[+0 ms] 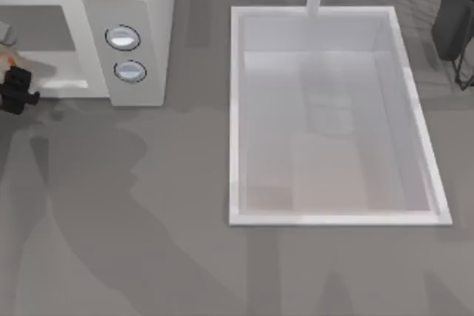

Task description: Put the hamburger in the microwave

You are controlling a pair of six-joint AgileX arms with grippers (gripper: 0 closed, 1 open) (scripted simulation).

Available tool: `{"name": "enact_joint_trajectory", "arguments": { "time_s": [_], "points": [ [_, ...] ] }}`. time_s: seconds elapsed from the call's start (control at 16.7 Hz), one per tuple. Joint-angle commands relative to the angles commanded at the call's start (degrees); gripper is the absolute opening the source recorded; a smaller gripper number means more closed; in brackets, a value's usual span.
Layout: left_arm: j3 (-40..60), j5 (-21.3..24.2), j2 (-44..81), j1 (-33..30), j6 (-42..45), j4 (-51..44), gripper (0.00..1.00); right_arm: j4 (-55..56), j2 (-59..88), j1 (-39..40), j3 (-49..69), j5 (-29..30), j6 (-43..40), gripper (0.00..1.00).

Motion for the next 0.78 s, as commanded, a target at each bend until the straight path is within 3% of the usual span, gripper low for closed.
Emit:
{"name": "enact_joint_trajectory", "arguments": {
  "time_s": [0.24,0.42,0.78],
  "points": [
    [-5.28,2.69,3.28,2.02,-11.53,20.6,0.0,0.0,0.0,0.0,0.0,0.0,0.0,1.0],
    [-8.4,4.33,4.8,2.76,-17.89,30.71,0.0,0.0,0.0,0.0,0.0,0.0,0.0,1.0],
    [-10.17,5.28,5.55,3.03,-21.36,35.65,0.0,0.0,0.0,0.0,0.0,0.0,0.0,1.0]
  ]
}}
